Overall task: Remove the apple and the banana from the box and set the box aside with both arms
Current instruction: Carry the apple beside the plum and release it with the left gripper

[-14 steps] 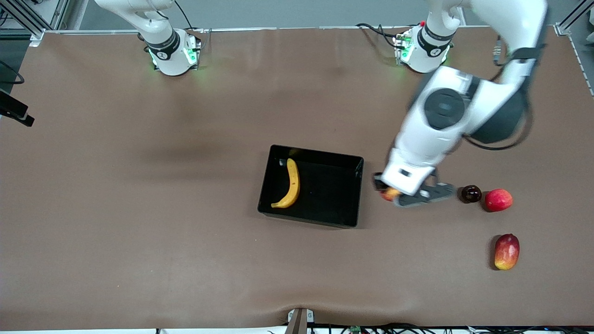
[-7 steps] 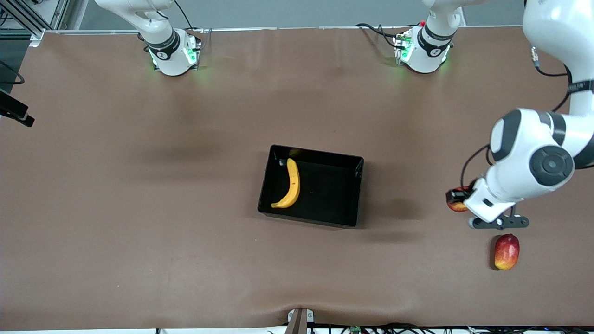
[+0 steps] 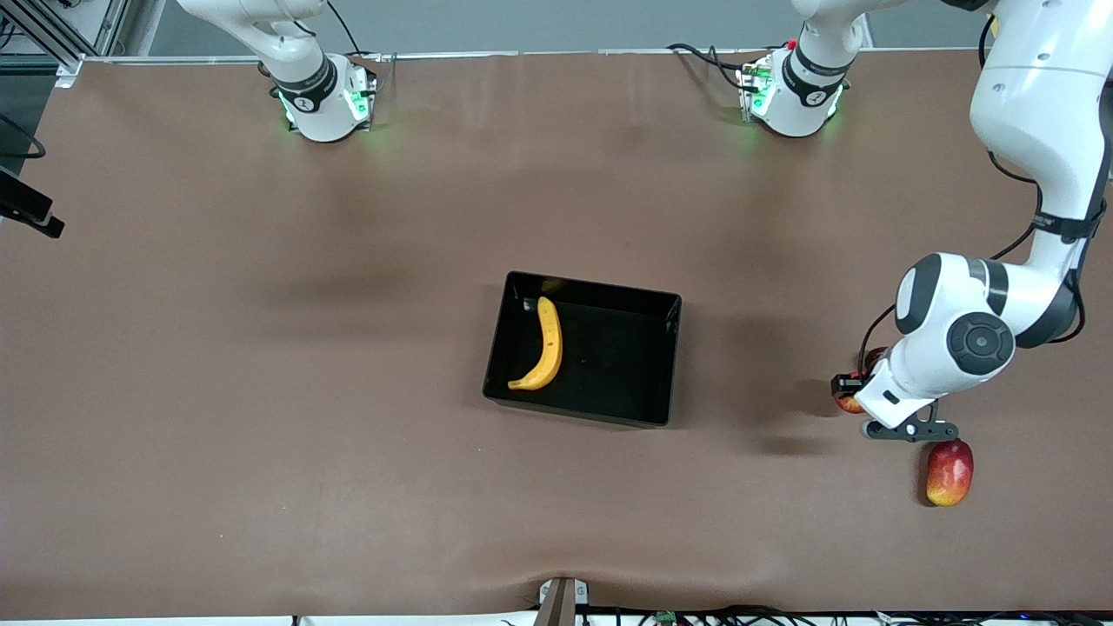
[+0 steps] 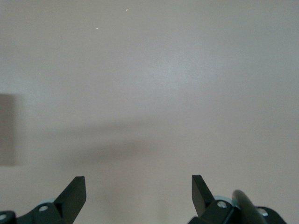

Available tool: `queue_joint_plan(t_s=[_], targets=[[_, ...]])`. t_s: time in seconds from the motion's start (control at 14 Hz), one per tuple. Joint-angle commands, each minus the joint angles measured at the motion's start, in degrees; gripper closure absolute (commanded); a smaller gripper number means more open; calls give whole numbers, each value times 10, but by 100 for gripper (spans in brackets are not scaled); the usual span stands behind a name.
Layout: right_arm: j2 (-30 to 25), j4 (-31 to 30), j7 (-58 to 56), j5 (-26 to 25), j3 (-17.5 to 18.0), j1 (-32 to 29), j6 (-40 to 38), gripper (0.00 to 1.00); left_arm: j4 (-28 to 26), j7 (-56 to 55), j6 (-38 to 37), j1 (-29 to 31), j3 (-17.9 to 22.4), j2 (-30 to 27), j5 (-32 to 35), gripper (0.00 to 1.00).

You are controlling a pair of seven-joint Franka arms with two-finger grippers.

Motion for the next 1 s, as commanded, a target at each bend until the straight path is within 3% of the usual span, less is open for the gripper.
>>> queue_joint_plan(t_s=[0.0, 0.07, 0.14, 0.21, 0.36, 0.57, 0.71, 0.93], targets=[[7, 14, -4, 11, 5, -9, -9, 0, -5, -12, 20, 8, -5, 9, 16, 100], [7, 14, -4, 11, 5, -9, -9, 0, -3, -13, 22, 8, -5, 14, 16, 100], [7, 14, -4, 11, 5, -9, -9, 0, -2, -13, 27, 9, -5, 21, 16, 84], [8, 14, -4, 11, 5, -9, -9, 0, -2, -13, 34, 12, -5, 21, 16, 63], [8, 14, -4, 11, 5, -9, -9, 0, -1, -13, 33, 12, -5, 16, 16, 0], [8, 14, -4, 11, 5, -9, -9, 0, -1, -13, 17, 7, -10, -19, 16, 0], [8, 14, -4, 11, 5, -10, -9, 0, 7, -12, -38, 4, -18, -56, 10, 0], [8, 14, -4, 12, 5, -10, -8, 0, 7, -48, -89, 4, -56, -111, 6, 0]])
